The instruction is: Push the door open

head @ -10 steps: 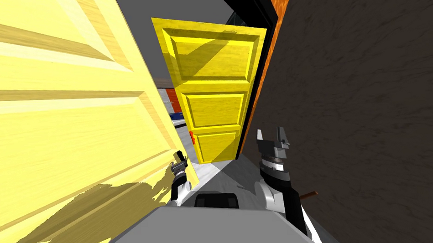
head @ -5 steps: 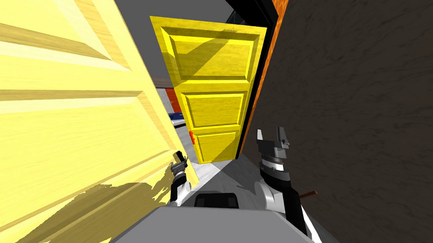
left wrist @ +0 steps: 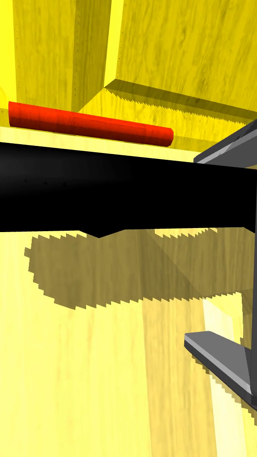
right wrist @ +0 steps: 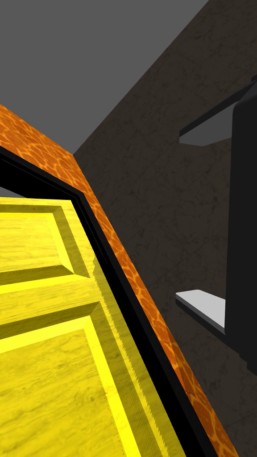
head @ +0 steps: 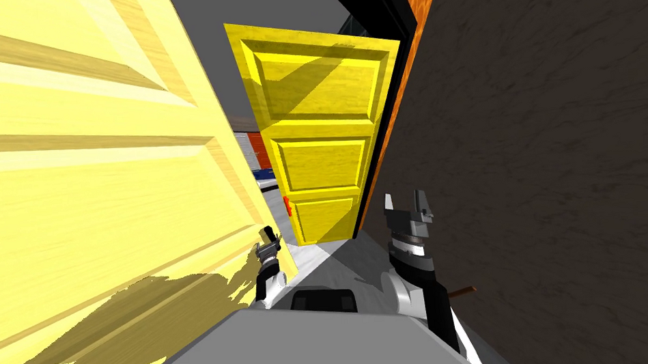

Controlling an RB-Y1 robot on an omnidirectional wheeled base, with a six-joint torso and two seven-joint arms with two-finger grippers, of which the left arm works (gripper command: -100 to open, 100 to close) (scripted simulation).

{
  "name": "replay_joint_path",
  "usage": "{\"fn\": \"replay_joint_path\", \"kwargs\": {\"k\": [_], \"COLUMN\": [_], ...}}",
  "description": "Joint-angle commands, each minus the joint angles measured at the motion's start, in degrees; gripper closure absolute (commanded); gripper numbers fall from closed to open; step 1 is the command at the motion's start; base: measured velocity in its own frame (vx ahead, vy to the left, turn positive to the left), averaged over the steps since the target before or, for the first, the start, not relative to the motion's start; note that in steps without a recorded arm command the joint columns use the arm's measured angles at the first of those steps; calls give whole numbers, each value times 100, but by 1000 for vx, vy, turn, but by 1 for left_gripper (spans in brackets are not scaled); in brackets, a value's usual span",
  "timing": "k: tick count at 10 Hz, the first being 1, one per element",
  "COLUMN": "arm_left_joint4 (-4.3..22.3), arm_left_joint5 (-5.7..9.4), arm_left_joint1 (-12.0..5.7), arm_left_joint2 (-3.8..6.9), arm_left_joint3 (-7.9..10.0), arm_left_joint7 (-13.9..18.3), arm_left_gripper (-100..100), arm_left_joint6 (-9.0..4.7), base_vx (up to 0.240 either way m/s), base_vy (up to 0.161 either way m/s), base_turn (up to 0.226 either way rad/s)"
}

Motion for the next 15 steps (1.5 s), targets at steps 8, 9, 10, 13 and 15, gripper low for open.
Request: {"fn": "replay_joint_path", "kwargs": {"k": [8, 9, 10, 13, 15], "arm_left_joint4": [-57, -42, -42, -143, -42], "arm_left_joint5": [240, 269, 269, 269, 269], "arm_left_joint1": [134, 139, 139, 139, 139], "arm_left_joint2": [93, 108, 108, 108, 108], "arm_left_joint3": [230, 256, 256, 256, 256], "arm_left_joint7": [-157, -164, -164, -164, -164], "arm_left_gripper": [100, 100, 100, 100, 100], "arm_left_joint6": [-61, -78, -78, -78, -78], "base_vx": [10, 15, 6, 0, 3], "base_vy": [28, 16, 7, 1, -2], "base_turn": [-57, 3, 1, 4, -13]}}
